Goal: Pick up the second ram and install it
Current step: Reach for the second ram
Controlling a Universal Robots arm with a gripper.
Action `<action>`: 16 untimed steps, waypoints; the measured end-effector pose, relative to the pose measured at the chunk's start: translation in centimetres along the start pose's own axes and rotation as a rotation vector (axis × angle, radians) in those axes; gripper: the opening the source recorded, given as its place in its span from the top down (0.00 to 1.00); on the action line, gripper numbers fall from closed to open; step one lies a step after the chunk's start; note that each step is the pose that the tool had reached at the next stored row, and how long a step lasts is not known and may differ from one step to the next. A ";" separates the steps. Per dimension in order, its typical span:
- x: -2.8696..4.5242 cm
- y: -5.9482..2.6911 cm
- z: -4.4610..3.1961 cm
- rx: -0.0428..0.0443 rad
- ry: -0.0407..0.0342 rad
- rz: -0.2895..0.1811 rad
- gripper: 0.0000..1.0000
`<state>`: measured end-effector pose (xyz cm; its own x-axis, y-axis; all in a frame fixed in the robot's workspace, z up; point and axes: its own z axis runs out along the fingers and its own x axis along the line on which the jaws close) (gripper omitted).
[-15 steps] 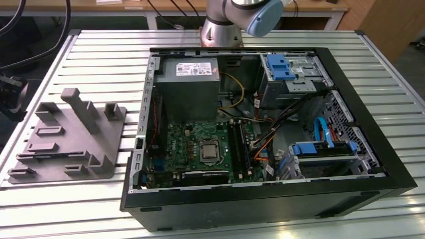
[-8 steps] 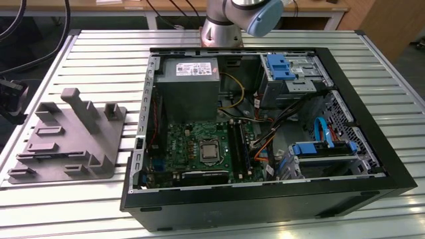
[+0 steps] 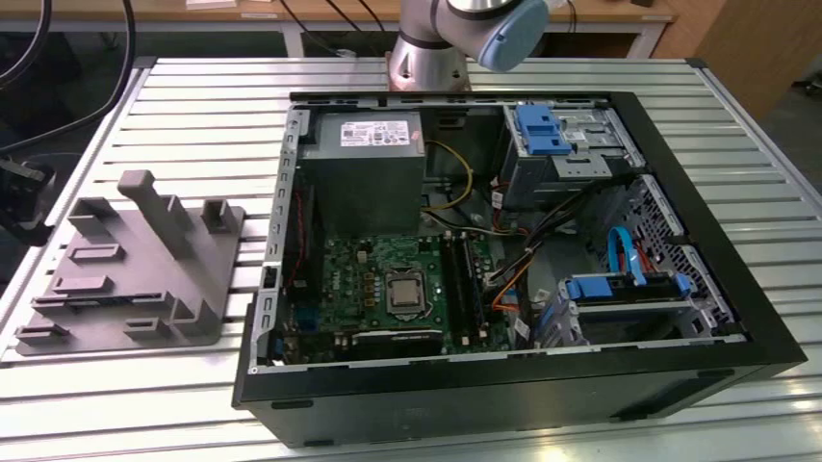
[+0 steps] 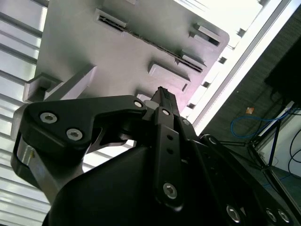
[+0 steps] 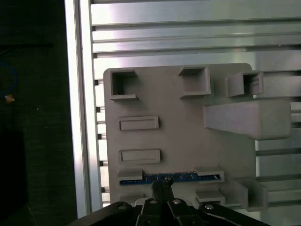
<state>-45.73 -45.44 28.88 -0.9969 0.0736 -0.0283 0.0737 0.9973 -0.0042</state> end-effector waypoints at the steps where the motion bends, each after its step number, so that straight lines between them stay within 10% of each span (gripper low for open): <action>1: 0.00 -0.03 0.05 0.0000 0.0000 0.000 0.90; 16: 0.01 -0.52 1.31 0.0001 0.0001 0.000 0.90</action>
<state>-45.75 -45.97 27.56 -0.9969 0.0735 -0.0281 0.0737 0.9973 -0.0043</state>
